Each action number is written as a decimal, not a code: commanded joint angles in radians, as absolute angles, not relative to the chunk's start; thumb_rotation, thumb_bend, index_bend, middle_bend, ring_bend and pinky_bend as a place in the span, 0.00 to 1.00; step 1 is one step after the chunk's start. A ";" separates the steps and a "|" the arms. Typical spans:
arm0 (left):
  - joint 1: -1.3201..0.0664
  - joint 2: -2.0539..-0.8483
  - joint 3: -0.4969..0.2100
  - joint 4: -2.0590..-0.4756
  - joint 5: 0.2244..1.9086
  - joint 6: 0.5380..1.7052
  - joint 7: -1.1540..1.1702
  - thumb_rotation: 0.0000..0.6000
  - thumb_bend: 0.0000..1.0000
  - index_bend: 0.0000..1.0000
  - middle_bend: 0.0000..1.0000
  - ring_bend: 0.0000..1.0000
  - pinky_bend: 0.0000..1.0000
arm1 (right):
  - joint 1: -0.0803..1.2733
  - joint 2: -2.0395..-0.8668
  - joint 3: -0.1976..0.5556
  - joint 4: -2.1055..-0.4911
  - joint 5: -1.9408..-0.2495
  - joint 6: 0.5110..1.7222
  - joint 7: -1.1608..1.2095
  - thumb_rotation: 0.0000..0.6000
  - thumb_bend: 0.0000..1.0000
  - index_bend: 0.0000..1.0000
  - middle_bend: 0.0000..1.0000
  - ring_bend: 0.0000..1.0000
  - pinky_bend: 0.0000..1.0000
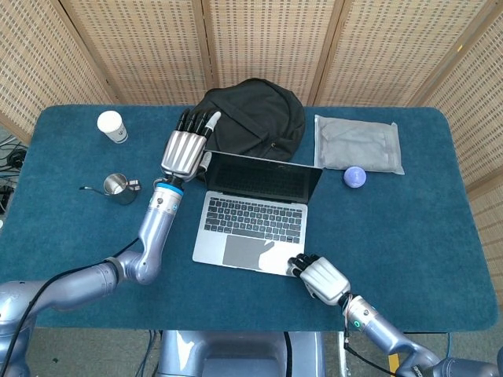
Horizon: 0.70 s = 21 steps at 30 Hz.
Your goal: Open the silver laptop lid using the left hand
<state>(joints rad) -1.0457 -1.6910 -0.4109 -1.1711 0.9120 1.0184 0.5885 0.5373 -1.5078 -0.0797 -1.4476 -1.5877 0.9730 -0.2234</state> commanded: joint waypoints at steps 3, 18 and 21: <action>-1.045 -1.688 -0.407 -1.162 0.909 1.020 0.584 1.00 0.49 0.00 0.00 0.00 0.00 | 0.537 -1.506 -0.081 -1.447 -1.586 0.972 -0.226 1.00 1.00 0.29 0.27 0.18 0.34; -1.046 -1.706 -0.388 -1.110 0.896 0.999 0.546 1.00 0.49 0.00 0.00 0.00 0.00 | 0.537 -1.502 -0.081 -1.451 -1.585 0.975 -0.226 1.00 1.00 0.29 0.27 0.19 0.34; -1.047 -1.711 -0.386 -1.104 0.898 0.998 0.539 1.00 0.49 0.00 0.00 0.00 0.00 | 0.537 -1.501 -0.081 -1.453 -1.585 0.976 -0.227 1.00 1.00 0.29 0.27 0.19 0.34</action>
<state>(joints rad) -1.0464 -1.7101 -0.3861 -1.1051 0.8974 0.9984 0.5400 0.5375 -1.5008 -0.0812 -1.4527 -1.5846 0.9759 -0.2267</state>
